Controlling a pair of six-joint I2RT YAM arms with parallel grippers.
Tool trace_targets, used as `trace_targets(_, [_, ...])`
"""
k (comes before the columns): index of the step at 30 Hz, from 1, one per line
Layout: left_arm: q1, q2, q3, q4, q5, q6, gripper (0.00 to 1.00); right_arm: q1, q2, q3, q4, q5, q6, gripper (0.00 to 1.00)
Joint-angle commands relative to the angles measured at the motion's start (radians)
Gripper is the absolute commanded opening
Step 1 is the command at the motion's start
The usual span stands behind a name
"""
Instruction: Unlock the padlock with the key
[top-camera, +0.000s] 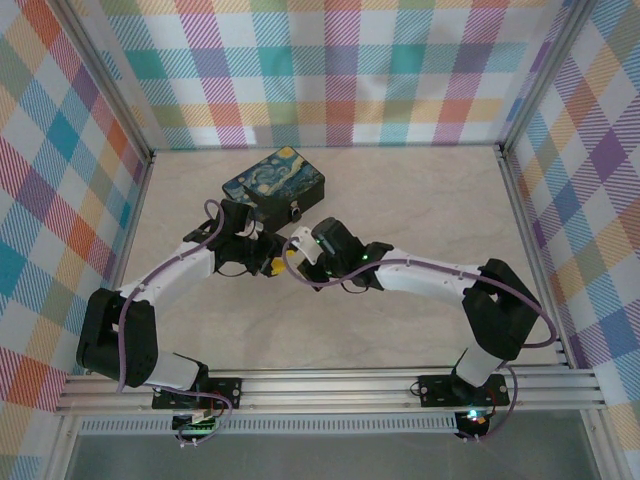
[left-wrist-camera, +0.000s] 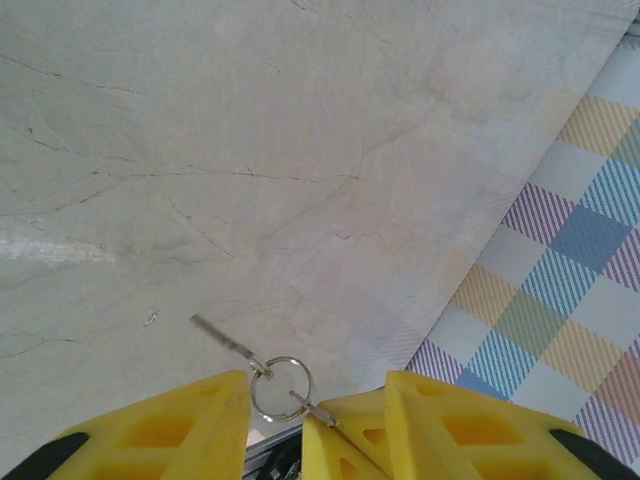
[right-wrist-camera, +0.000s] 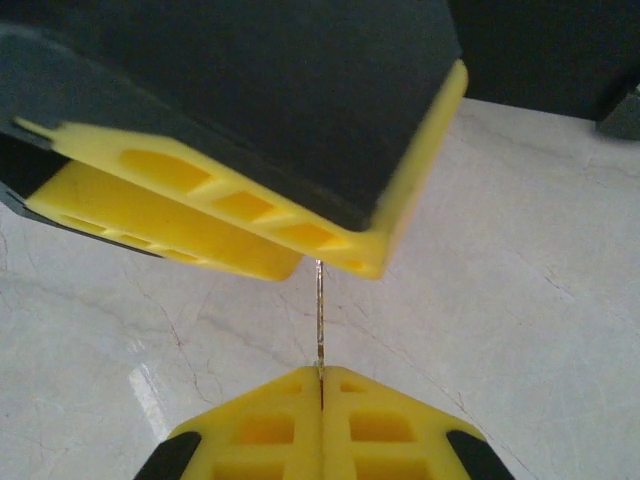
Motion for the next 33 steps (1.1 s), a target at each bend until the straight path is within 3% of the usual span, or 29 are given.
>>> trace_targets(1, [0.005,-0.003,-0.017,0.030,0.021,-0.026,0.37,0.022,0.018,0.015,0.046,0.033,-0.023,0.03])
trace_targets(15, [0.005,-0.015,-0.021,0.033,0.013,-0.014,0.19,0.044,0.043,0.044,0.063,0.093,-0.026,0.03])
trace_targets(24, [0.004,-0.024,-0.028,0.036,0.014,0.009,0.01,0.048,0.044,0.056,0.058,0.134,-0.021,0.05])
trace_targets(28, [0.005,-0.011,-0.020,0.045,0.021,0.062,0.00,0.048,0.035,0.052,0.028,0.130,-0.004,0.20])
trace_targets(33, [0.004,0.001,0.023,0.028,0.036,0.266,0.00,0.046,-0.033,0.002,-0.023,0.106,0.049,0.40])
